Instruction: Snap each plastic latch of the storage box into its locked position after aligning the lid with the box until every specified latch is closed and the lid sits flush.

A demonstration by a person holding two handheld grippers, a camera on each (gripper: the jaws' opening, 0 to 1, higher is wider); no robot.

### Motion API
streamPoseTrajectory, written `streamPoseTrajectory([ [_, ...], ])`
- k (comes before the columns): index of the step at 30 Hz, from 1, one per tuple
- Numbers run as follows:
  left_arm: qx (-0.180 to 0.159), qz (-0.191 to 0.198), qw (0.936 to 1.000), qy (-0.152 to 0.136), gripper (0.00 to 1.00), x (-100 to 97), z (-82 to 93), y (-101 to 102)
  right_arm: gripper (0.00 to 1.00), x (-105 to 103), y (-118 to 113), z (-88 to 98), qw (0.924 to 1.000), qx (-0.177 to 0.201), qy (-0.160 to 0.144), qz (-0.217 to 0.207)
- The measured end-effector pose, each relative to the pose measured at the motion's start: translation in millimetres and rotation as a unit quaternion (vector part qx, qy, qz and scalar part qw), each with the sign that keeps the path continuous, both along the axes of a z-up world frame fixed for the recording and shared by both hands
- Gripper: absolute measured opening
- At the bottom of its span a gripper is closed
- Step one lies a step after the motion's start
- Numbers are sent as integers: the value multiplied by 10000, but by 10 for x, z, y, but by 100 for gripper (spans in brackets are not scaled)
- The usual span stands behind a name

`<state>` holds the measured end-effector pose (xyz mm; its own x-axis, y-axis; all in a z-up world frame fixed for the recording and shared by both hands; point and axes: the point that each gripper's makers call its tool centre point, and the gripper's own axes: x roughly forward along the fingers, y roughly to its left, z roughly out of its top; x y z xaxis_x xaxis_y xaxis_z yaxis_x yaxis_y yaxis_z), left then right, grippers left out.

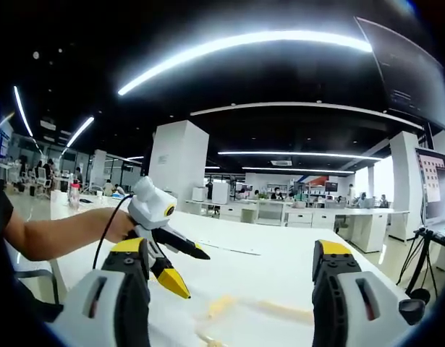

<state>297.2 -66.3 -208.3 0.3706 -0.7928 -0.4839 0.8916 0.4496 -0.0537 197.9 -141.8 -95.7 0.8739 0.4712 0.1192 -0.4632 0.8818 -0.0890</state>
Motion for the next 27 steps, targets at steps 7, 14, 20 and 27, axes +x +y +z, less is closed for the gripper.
streamPoseTrajectory([
  [7,139,95,9999,-32,99,122,-71,-13,94,17,-10,-14,10000,12,25,4],
  [14,350,66,9994,-53,99,179,-131,-47,94,33,-39,-6,10000,31,16,-19],
  [20,440,59,9990,-69,99,191,-174,-103,94,39,-49,-20,10000,29,34,-26],
  [27,514,79,9985,-195,99,238,-175,-123,94,43,-83,-19,10000,53,33,-59],
])
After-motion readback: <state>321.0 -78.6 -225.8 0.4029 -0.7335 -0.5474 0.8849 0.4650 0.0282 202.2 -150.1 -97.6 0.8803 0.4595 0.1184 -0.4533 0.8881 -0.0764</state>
